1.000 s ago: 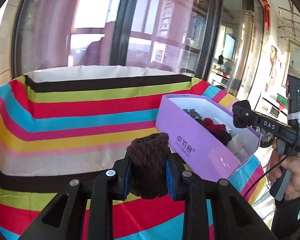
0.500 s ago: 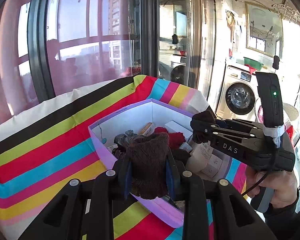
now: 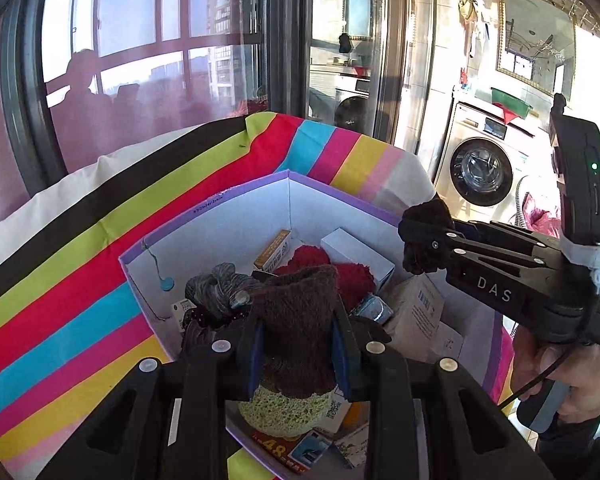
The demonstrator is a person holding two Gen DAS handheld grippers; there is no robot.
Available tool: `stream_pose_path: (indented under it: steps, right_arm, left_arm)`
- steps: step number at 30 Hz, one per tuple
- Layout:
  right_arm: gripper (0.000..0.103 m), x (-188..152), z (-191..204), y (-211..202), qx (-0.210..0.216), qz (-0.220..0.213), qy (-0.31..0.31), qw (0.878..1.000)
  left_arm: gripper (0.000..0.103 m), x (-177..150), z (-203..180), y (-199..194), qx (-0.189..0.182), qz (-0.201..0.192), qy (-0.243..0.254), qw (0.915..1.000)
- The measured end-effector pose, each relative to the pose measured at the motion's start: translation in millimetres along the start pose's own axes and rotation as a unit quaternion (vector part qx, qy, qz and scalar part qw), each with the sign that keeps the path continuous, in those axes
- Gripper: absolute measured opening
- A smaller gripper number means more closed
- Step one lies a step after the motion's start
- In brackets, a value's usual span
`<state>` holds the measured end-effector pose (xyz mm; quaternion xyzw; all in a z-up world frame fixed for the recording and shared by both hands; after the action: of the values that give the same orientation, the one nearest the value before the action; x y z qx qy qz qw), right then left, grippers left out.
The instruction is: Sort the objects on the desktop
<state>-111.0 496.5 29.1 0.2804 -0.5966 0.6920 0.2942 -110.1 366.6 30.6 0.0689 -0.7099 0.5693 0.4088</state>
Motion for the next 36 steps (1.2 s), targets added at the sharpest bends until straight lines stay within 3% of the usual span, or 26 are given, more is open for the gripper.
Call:
stream_pose_path:
  steps: [5,8,10,13,15,20,22,24,30,33,36]
  right_arm:
    - [0.031,0.0,-6.6,3.8,-0.003,0.005,0.003,1.0]
    - [0.049,1.8,-9.2,5.2,-0.002,0.005,0.005,1.0]
    - [0.068,2.8,-9.9,3.2,0.0,0.0,0.006,1.0]
    - [0.076,3.8,-13.3,-2.2,-0.007,-0.006,0.012,1.0]
    - [0.079,4.6,-14.0,-5.6,-0.005,-0.007,0.014,1.0]
    - [0.088,0.6,-12.8,-26.7,-0.004,-0.011,0.014,1.0]
    - [0.1,-3.6,-13.3,-41.0,-0.012,-0.021,0.021,0.999]
    - [0.102,-7.5,-10.9,-52.6,-0.018,-0.025,0.017,0.999]
    - [0.102,-22.1,-2.2,-77.1,-0.001,-0.028,0.006,1.0]
    - [0.102,-23.3,-2.5,-81.0,0.002,-0.029,0.006,1.0]
    - [0.102,-22.2,-4.7,-79.6,0.001,-0.028,0.009,1.0]
  left_arm:
    - [0.032,5.8,-0.1,17.9,-0.002,0.019,-0.009,0.9998]
    - [0.035,8.4,1.4,28.4,-0.006,0.034,-0.019,0.9992]
    - [0.047,9.7,0.9,32.2,-0.01,0.04,-0.024,0.9989]
    - [0.073,10.7,-1.3,30.9,-0.004,0.037,-0.026,0.999]
    - [0.083,10.9,-2.5,28.4,-0.003,0.037,-0.029,0.9989]
    - [0.085,0.4,-12.5,3.2,-0.013,0.029,-0.05,0.9982]
    - [0.094,-5.5,-22.7,-14.1,0.001,0.014,-0.046,0.9989]
    - [0.103,-11.7,-36.1,-27.9,0.013,0.006,-0.037,0.9992]
    - [0.103,-29.7,-69.7,-53.8,0.028,0.009,-0.021,0.9994]
    - [0.103,-30.7,-74.2,-54.6,0.059,0.012,-0.013,0.9981]
    - [0.103,-27.5,-70.0,-51.9,0.047,0.014,-0.028,0.9984]
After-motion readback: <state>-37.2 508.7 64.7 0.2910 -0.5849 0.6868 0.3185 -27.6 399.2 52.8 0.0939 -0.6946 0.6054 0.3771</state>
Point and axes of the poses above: each gripper's, at about its wrist camera, not at the fingertips, and y roughly the way its jaws point, z to its left, x to its top, the point moved 6 cm from there along y, roughly the way its jaws point, and after that the axes turned 7 degrees about z, right-handed, at the moved point
